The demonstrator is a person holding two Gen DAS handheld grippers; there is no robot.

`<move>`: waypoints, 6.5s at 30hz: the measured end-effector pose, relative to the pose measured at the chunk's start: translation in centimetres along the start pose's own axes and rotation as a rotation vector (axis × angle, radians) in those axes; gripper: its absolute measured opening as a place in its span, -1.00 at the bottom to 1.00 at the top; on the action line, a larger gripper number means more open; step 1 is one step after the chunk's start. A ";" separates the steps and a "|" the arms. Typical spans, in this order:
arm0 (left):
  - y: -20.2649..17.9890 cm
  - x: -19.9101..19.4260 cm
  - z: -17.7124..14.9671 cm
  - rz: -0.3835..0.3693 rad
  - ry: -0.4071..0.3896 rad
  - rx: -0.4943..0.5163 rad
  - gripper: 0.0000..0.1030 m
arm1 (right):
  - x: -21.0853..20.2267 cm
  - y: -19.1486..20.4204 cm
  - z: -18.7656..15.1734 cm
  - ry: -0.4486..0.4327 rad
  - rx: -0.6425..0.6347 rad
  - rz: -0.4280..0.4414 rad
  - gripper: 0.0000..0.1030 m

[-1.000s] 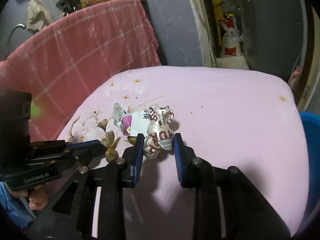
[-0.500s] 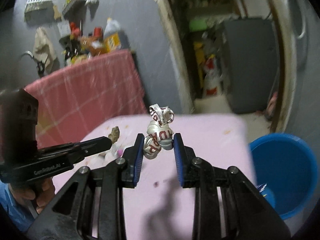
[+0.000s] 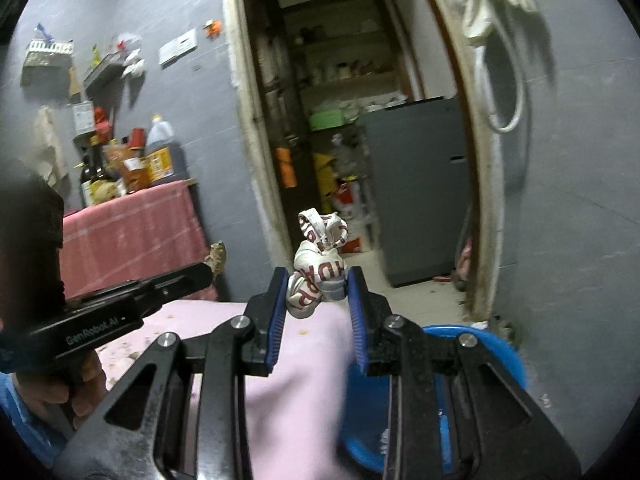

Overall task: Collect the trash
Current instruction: 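Carry both items over the blue basin and open both tools to drop them, then move both tools back above the remaining trash on the stool, then grasp the white-green wrapper with the left tool while the right tool grasps the brown scrap, then carry both items over the blue basin and open both tools to drop them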

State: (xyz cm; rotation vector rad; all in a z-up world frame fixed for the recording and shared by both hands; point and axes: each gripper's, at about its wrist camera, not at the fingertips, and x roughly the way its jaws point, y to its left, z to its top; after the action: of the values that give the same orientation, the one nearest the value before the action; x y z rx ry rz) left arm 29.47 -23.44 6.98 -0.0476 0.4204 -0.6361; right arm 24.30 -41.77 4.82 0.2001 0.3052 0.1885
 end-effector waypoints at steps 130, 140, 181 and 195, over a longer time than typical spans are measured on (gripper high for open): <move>21.2 -17.4 -12.2 0.675 0.129 -0.226 0.96 | 11.1 21.1 -11.1 0.471 -0.208 0.209 0.47; 22.1 -14.8 -11.5 0.570 0.208 -0.278 0.95 | 14.3 20.7 -11.3 0.574 -0.220 0.246 0.03; 21.8 -7.1 -9.5 0.287 0.393 -0.374 -0.91 | 14.8 15.4 -11.0 0.574 -0.119 0.240 -0.82; 17.3 -10.8 -8.2 0.307 0.258 -0.299 -0.93 | 9.0 15.2 -8.6 0.381 -0.101 0.259 -0.83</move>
State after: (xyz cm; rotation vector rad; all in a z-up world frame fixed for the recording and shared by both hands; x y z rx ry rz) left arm 28.20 -2.50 0.47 -0.1830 0.7539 -0.2720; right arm 27.70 -23.73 -2.33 0.1019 0.6477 0.4996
